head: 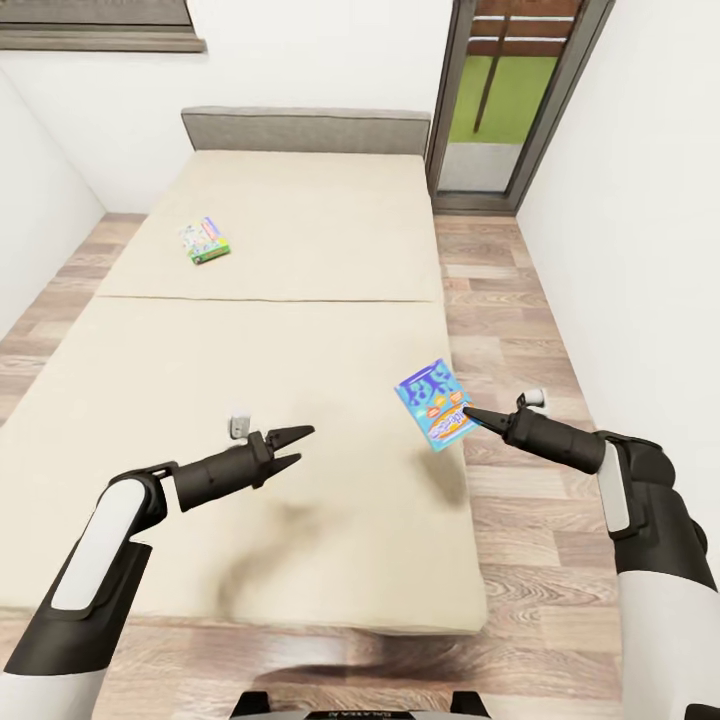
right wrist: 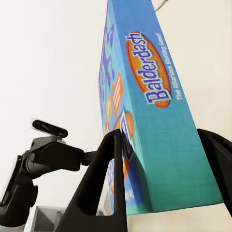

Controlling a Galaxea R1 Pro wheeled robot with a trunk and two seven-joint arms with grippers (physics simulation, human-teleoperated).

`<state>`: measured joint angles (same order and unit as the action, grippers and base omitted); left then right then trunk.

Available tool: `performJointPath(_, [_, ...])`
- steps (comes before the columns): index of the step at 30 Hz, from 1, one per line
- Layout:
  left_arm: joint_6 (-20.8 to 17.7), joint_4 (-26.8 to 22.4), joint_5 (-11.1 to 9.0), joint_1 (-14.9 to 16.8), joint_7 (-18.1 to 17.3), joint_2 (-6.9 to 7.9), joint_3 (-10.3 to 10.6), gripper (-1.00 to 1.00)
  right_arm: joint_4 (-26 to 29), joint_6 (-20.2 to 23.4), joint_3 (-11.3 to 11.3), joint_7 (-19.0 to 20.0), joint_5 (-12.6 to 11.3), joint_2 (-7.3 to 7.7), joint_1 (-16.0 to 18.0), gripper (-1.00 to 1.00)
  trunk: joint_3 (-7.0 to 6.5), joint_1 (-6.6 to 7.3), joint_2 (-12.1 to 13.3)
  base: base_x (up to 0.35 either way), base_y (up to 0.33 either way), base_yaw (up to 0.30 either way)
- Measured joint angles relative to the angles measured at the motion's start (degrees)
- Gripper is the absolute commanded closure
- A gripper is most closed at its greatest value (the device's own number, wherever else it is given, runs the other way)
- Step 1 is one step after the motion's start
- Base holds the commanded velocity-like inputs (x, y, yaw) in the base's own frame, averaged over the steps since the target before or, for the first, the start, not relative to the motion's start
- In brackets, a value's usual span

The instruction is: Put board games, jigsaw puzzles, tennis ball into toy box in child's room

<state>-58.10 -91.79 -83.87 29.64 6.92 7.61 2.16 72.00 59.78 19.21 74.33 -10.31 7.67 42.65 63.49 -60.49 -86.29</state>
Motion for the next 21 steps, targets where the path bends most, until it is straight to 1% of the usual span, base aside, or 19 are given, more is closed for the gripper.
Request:
performJointPath(3, [1.1,-0.1,0.2,-2.8,-0.4,-0.50,0.3,-1.00,0.0,0.0,0.0,0.0,0.1,-0.07,0.0,1.00,-0.81,0.66,1.2,0.000,0.000,-0.079])
performJointPath(4, [1.1,-0.1,0.2,-2.8,-0.4,-0.51,0.3,-1.00,0.0,0.0,0.0,0.0,0.0,-0.07,0.0,1.00,-1.09,0.88,1.6,0.000,0.000,-0.079])
performJointPath(5, [1.5,0.0,0.4,-4.3,-0.4,-0.65,0.5,-1.00,0.0,0.0,0.0,0.0,0.1,-0.08,0.0,1.00,-1.36,1.10,2.0,0.000,0.000,-0.079])
performJointPath(8, [2.9,0.2,2.0,-8.2,-0.7,-0.92,0.9,-1.00,0.0,0.0,0.1,0.0,0.1,-0.10,-0.1,1.00,-2.17,1.76,3.2,0.000,0.000,-0.079])
performJointPath(9, [2.9,0.2,2.0,-8.2,-0.7,-0.93,0.9,-1.00,0.0,0.0,0.1,0.0,0.0,-0.10,-0.1,1.00,-2.44,1.98,3.6,0.000,0.000,-0.078])
performJointPath(12, [4.2,0.0,3.9,-10.6,-1.9,-1.04,1.2,-1.00,0.1,0.0,0.0,-0.1,0.3,-0.09,-0.6,1.00,-3.26,2.64,4.8,0.000,0.000,-0.078])
performJointPath(13, [4.2,0.0,3.8,-10.6,-1.9,-1.05,1.2,-1.00,0.1,0.0,0.0,-0.1,0.2,-0.09,-0.6,1.00,-3.53,2.86,5.2,0.000,0.000,-0.077])
performJointPath(16, [5.0,0.1,5.1,-12.3,-4.0,-1.09,1.4,-1.00,0.1,0.0,-0.1,-0.1,0.5,0.02,-1.3,1.00,-4.34,3.52,6.4,0.000,0.000,-0.077])
performJointPath(17, [5.0,0.1,5.1,-12.3,-4.0,-1.09,1.4,-1.00,0.1,0.0,-0.1,-0.1,0.4,0.02,-1.3,1.00,-4.62,3.73,6.8,0.000,0.000,-0.076])
performJointPath(20, [5.5,0.0,5.9,-14.0,-5.9,-0.87,1.4,-1.00,0.1,0.0,-0.1,-0.1,0.6,0.12,-1.8,1.00,-5.43,4.39,8.0,0.000,0.000,-0.076])
performJointPath(21, [5.5,0.0,5.9,-14.0,-5.9,-0.87,1.4,-1.00,0.1,0.0,-0.1,-0.1,0.5,0.12,-1.8,1.00,-5.70,4.61,8.4,0.000,0.000,-0.075])
